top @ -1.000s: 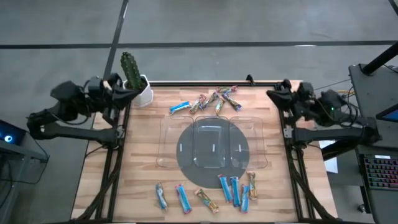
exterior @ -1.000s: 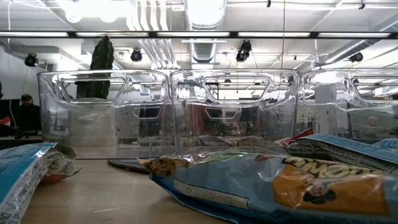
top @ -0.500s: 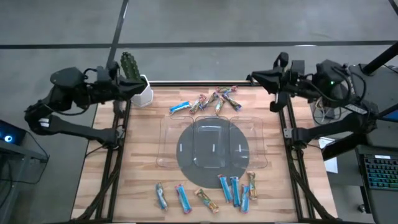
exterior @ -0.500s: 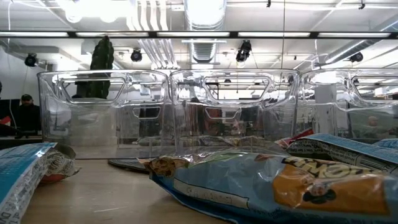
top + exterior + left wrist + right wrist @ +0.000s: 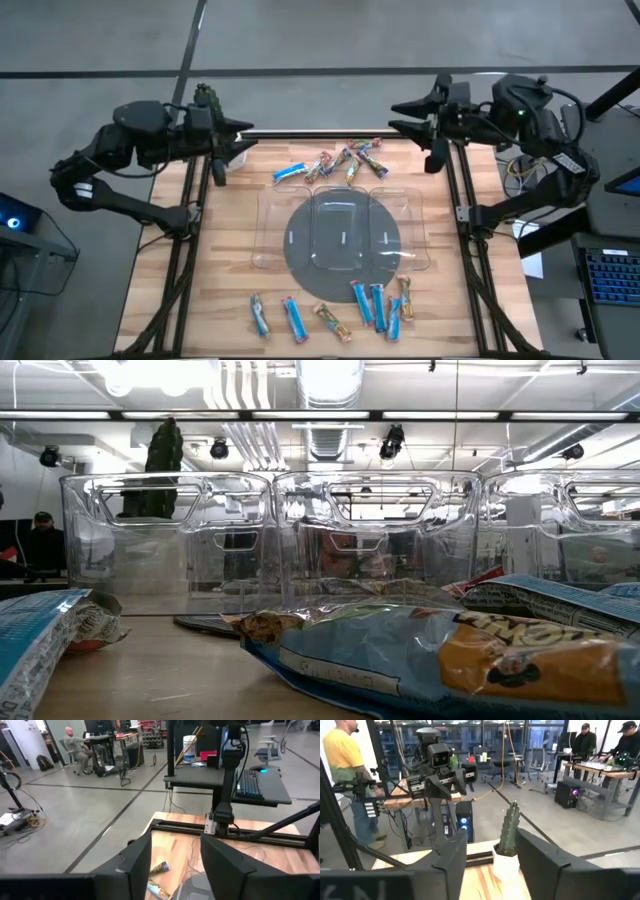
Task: Pick and place Granola Bars by type
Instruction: Put the red granola bar into the left transparent bin
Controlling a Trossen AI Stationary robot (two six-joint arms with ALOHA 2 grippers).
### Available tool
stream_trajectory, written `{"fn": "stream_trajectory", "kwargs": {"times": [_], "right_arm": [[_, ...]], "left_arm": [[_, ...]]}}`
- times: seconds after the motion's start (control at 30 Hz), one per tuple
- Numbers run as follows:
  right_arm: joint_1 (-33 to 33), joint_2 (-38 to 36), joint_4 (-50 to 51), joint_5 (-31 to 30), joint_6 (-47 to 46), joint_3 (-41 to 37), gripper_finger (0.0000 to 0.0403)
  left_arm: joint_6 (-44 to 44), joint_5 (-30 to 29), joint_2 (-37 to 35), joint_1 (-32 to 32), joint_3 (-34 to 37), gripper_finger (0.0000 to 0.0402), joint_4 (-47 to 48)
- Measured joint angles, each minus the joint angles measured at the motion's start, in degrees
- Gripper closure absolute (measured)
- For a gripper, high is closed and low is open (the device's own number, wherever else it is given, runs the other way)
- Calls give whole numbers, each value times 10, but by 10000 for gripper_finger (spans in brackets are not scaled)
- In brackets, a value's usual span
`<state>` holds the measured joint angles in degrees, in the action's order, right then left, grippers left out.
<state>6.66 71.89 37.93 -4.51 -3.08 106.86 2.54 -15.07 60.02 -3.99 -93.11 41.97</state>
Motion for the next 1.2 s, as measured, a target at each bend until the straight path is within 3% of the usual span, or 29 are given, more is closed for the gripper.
{"fn": "stream_trajectory", "kwargs": {"times": [0.3,0.7,0.9,1.2], "right_arm": [[0,36,66,0,10,49,191],[0,25,128,-2,18,18,199],[0,28,162,-2,-29,1,200],[0,34,163,-54,-42,-44,200]], "left_arm": [[11,1,2,0,-1,217,0],[20,7,-1,0,-1,216,36],[19,5,-1,0,7,216,46],[-11,-15,5,0,10,216,45]]}}
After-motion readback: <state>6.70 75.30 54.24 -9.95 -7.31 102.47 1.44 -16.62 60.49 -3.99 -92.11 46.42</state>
